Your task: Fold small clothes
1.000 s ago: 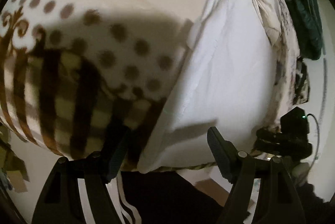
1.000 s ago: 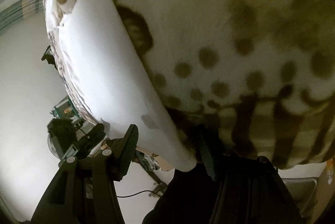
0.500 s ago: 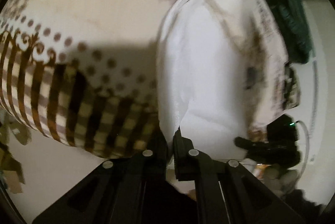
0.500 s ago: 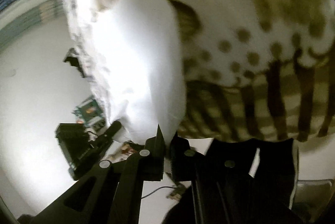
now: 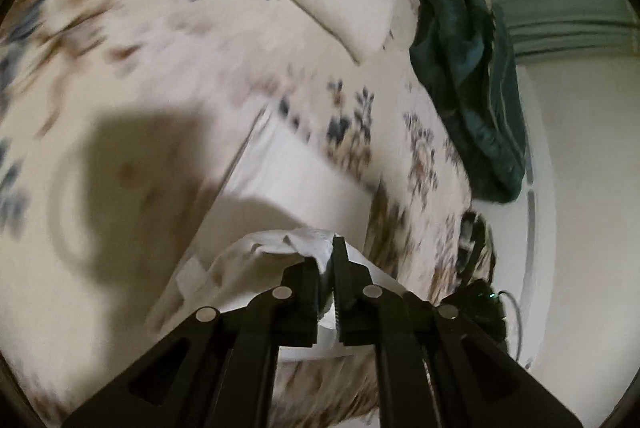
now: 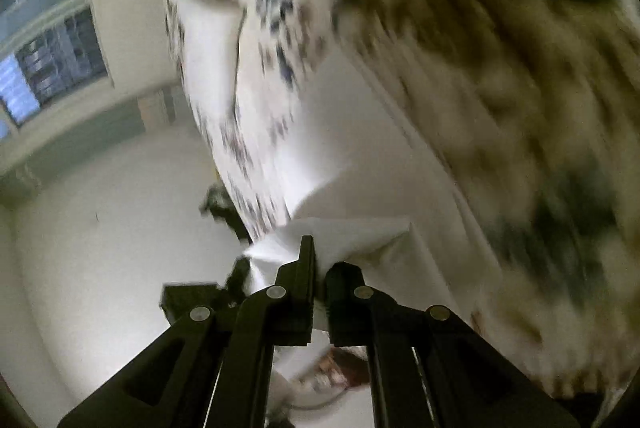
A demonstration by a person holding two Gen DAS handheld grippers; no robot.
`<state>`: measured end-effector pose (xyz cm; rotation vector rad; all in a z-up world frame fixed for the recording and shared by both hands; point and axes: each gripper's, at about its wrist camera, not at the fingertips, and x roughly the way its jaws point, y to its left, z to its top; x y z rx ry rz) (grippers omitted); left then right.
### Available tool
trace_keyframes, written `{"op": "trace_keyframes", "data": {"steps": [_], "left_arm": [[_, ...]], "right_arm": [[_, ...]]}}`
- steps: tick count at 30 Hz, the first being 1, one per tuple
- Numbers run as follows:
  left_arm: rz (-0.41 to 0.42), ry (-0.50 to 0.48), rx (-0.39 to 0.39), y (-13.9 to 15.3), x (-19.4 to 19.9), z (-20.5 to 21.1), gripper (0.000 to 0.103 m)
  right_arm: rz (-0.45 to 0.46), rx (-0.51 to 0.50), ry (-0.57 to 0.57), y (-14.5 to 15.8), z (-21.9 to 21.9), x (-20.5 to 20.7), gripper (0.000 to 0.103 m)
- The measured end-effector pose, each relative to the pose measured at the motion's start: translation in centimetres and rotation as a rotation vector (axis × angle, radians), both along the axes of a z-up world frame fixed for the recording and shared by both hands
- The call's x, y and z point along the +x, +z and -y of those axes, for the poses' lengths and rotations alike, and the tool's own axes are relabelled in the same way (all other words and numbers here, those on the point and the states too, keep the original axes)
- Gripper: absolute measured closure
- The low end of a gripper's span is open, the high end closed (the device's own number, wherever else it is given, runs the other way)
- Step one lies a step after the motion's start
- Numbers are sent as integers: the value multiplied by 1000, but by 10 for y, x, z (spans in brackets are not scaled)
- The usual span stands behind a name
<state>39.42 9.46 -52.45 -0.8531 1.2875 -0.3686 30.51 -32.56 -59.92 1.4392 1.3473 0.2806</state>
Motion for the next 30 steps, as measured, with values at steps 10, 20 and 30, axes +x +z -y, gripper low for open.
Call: {"op": "trace_keyframes", "data": {"steps": [10,20,30], "left_arm": [[-40,121,-73,-30,69,-40,44],[-65,-50,95,-47,59,-27,44],[-147,-218,30,-83,36,-5,44]], "right_arm": [[67,-6,-131,3,26,95,42],[-4,-337,120,-10,41,69,42],[-77,-168,307,-76,17,28,42]]}}
